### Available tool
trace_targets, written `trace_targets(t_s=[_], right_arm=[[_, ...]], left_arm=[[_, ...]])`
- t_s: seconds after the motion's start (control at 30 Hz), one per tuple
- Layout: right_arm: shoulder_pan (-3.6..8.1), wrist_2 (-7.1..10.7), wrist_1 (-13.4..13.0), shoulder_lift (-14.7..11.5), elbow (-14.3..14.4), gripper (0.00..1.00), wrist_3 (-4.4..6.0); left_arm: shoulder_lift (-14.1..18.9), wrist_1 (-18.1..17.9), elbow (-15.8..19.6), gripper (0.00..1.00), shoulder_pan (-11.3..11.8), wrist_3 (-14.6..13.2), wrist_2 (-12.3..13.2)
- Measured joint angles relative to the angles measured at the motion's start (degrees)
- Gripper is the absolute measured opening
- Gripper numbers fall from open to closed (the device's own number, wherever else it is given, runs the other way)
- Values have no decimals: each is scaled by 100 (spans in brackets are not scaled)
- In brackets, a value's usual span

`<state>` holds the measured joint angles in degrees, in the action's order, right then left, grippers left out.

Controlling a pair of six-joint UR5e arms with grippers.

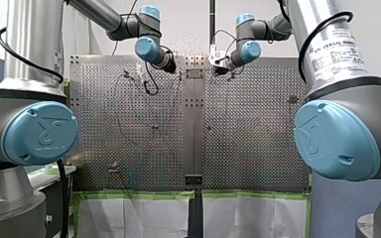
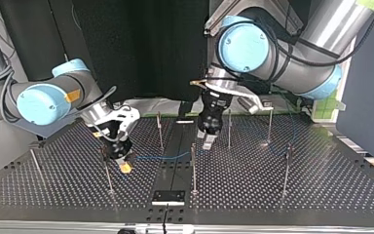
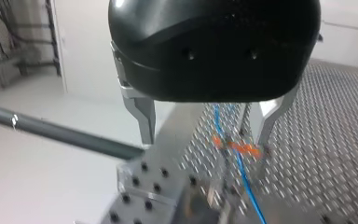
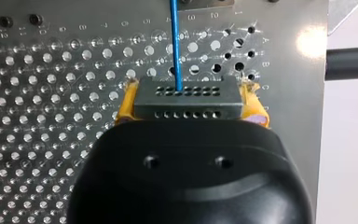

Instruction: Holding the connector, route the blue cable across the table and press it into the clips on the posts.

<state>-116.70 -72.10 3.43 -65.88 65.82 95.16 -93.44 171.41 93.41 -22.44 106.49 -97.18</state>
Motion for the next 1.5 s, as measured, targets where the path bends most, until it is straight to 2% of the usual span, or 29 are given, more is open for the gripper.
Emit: trace_targets(t_s=[0.23, 0.63, 0.77, 1.0, 1.27, 1.5], right_arm=[[8, -6, -1, 7, -1, 0, 15], [19, -5, -5, 16, -2, 0, 30], [19, -3, -5, 19, -2, 0, 32], [20, 2, -1, 21, -1, 0, 39], [20, 2, -8, 26, -1, 0, 32], [15, 4, -8, 26, -1, 0, 36]], left_arm=[[-25, -68, -139, 100, -226, 57, 94], [-426, 81, -655, 100, -557, 117, 101], [-586, 214, -839, 100, -638, 117, 21], [-925, 427, -1182, 100, -665, 111, -176], [-1370, 246, -1628, 100, -588, 150, -258], [-1709, 192, -1870, 100, -574, 205, -257]])
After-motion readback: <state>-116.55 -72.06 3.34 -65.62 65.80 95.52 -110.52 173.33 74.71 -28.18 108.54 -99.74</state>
